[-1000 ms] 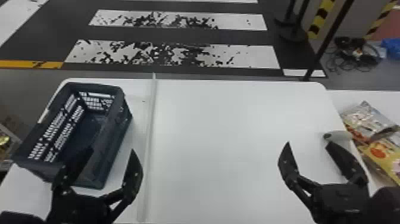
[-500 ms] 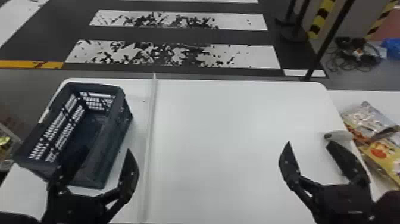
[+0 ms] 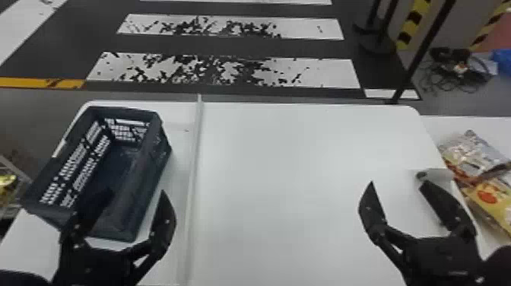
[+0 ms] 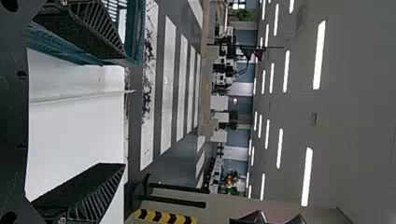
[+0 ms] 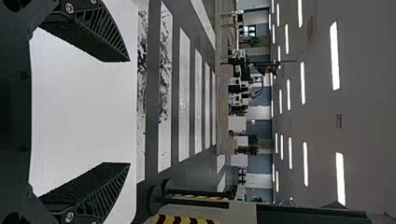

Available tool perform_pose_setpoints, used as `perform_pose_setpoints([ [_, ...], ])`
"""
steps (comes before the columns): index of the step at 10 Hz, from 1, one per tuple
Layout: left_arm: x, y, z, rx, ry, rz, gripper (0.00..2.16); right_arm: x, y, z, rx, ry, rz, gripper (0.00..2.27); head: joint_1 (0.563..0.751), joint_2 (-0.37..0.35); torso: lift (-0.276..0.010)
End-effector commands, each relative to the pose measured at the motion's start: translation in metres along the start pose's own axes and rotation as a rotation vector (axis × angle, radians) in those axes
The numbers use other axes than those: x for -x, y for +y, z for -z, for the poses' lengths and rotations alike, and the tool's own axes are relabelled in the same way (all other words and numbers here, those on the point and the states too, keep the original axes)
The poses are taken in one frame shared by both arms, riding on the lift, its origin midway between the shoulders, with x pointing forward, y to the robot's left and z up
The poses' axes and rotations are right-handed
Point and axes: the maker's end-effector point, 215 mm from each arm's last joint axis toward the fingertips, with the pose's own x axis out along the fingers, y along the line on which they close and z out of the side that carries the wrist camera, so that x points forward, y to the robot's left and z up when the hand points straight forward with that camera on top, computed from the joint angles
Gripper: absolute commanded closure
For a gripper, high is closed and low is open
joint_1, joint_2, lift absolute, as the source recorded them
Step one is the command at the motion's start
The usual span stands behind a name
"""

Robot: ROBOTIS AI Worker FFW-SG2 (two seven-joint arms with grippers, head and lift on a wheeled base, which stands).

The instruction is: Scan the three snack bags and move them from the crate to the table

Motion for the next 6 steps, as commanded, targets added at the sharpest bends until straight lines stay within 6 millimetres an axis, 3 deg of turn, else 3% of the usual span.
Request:
perform_pose_setpoints([
  [1,-0.0009,0.0037,-0.0006,0.001,-0.002,-0.005,0.04,0.0005,-0.0027,0.0003,0.003,0.001,0.005,0.10,0.695,0.010,-0.062],
  [6,-0.0007,0.0025,0.0051,0.003,0.015,-0.002,0.04,0.0010,-0.0018,0.0037,0.007,0.012,-0.005,0.10,0.695,0.015,-0.062],
])
